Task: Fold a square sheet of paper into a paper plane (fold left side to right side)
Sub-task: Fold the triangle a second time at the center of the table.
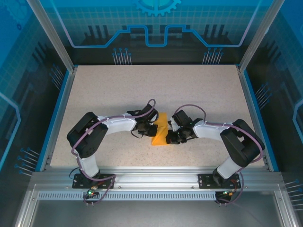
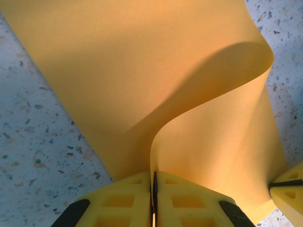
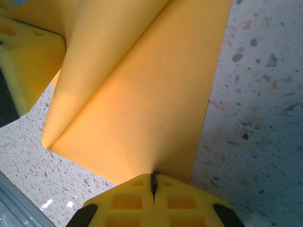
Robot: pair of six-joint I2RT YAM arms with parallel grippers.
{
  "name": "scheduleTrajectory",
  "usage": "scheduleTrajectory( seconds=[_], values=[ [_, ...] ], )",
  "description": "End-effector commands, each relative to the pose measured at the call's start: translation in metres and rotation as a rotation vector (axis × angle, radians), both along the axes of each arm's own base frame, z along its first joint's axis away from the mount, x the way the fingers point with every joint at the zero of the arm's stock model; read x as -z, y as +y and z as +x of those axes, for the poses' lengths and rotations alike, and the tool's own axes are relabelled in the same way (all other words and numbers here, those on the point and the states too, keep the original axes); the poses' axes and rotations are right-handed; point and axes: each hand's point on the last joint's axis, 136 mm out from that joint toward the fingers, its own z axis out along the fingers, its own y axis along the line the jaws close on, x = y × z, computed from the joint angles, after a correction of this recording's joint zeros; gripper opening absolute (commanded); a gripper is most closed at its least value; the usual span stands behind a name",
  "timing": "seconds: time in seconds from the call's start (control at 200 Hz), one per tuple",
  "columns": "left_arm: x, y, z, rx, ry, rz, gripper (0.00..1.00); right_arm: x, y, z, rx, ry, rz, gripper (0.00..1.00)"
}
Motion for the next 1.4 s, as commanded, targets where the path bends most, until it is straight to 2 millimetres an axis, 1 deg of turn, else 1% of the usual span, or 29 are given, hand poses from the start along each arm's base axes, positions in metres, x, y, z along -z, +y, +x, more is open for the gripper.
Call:
scheduleTrajectory(
  seconds=[0.0,0.28,0.39,0.725,1.396],
  values=[
    [-0.004,0.011,-0.003,0.001,-0.012,0.025,0.12,0.018,-0.014,-0.019,-0.021,0.061,-0.096,0.00],
    [-0.011,0.011,-0.002,-0.001,-0.035,0.009,0.12,0.020,-0.014,-0.020,-0.024,0.069,-0.095,0.00],
    [-0.006,0.010,-0.002,0.003,-0.019,0.014,0.12,0.019,-0.014,-0.019,-0.024,0.064,-0.094,0.00],
    [0.000,0.009,0.000,0.004,-0.013,0.021,0.12,0.019,-0.014,-0.020,-0.025,0.066,-0.094,0.00],
    [0.013,0.009,-0.004,0.028,0.022,0.044,0.13,0.022,-0.014,-0.021,-0.026,0.073,-0.096,0.00]
  ],
)
